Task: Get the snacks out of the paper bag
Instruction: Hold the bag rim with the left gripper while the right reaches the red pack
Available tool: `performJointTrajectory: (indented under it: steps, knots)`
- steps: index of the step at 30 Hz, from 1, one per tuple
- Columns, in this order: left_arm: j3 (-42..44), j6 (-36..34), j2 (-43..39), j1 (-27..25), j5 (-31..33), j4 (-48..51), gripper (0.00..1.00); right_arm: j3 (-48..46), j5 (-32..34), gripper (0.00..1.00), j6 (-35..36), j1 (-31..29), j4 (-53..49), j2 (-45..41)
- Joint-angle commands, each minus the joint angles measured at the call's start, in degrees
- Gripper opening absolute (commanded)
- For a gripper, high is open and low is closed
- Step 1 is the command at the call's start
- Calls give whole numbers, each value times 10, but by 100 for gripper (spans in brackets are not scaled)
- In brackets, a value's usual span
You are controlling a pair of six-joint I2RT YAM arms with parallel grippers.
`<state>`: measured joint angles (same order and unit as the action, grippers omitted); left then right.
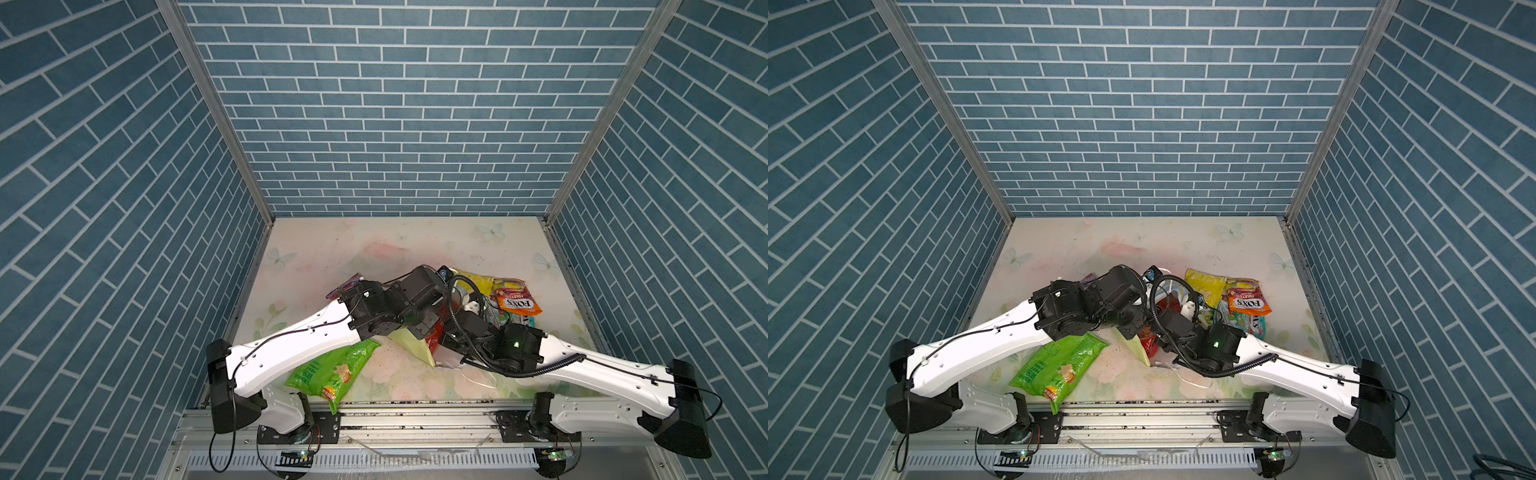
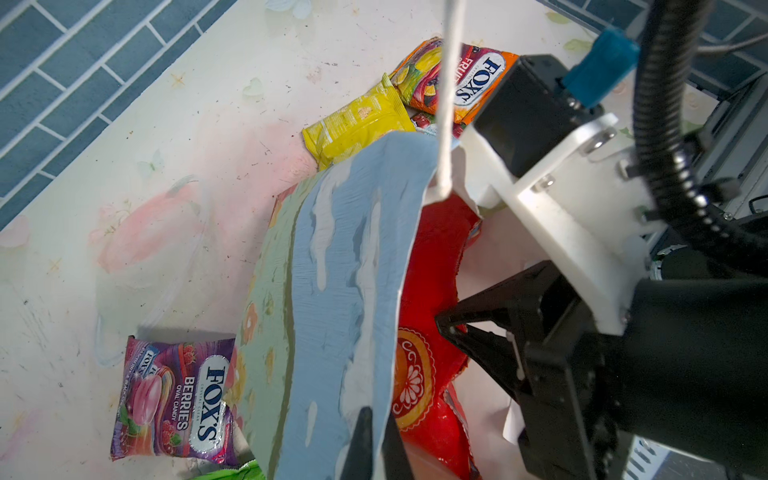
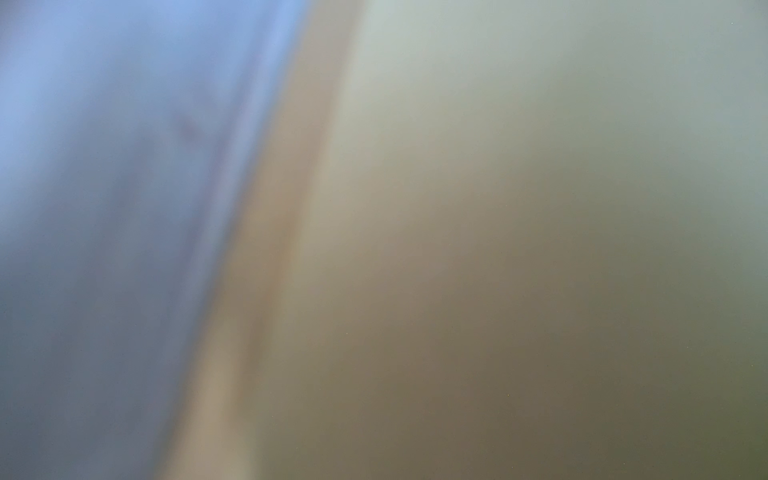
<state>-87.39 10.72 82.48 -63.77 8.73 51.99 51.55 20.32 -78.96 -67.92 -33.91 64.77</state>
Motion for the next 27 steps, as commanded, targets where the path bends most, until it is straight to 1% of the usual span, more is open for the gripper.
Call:
performJointTrajectory:
  steps: [1,5,11,18,27]
  knots:
    - [2,-7,-17,13,-17,-32,3,35,7,0,43,-3,10,5]
    - [12,-5,-23,31,-28,-36,3,65,6,0,85,-1,6,21]
    - [13,-11,-29,48,-26,-29,4,95,12,0,131,10,8,24]
    - [21,-14,-35,66,-24,-25,4,103,21,0,154,25,-3,7]
    - [20,-20,-27,87,-34,-23,4,120,11,0,192,38,-1,3]
